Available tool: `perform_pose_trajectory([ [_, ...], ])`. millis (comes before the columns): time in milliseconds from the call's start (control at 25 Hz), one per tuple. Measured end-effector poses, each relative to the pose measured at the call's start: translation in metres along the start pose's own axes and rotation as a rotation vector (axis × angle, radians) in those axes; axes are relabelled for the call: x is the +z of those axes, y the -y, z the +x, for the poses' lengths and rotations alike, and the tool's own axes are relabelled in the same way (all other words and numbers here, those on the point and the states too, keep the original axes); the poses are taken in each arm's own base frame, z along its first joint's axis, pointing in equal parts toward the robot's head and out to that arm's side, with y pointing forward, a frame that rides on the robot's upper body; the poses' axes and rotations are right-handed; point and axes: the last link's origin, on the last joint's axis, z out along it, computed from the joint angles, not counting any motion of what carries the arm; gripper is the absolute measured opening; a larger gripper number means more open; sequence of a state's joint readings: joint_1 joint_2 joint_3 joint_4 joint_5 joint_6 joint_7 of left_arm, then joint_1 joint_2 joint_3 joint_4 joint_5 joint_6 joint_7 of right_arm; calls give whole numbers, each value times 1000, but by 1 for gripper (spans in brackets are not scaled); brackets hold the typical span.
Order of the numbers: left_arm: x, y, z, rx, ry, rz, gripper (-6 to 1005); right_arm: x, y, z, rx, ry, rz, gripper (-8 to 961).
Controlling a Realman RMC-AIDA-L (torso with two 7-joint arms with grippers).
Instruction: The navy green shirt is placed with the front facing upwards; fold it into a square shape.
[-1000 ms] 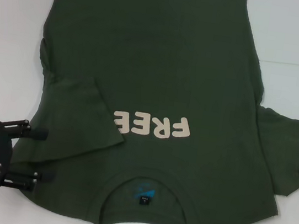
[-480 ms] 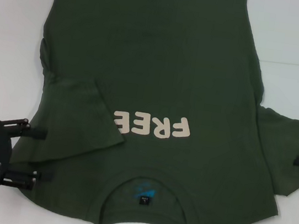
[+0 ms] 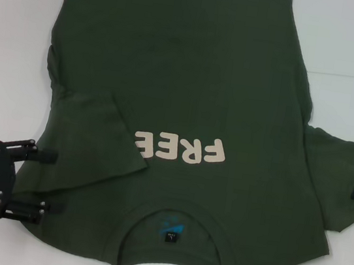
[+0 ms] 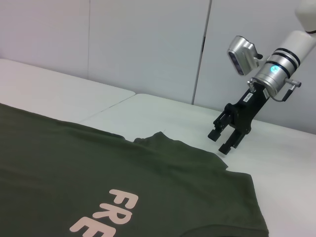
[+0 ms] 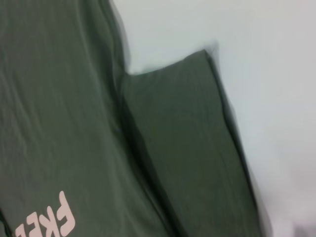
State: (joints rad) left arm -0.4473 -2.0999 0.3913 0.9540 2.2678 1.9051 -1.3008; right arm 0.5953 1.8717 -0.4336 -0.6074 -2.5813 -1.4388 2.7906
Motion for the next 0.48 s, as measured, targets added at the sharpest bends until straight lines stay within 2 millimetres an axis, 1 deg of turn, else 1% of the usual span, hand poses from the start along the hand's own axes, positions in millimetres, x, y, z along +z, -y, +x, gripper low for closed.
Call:
perform_pose_trajectory([
  [480,0,0,1,2,-1,-1,937,6,-4,0,-22,-3,6,797],
])
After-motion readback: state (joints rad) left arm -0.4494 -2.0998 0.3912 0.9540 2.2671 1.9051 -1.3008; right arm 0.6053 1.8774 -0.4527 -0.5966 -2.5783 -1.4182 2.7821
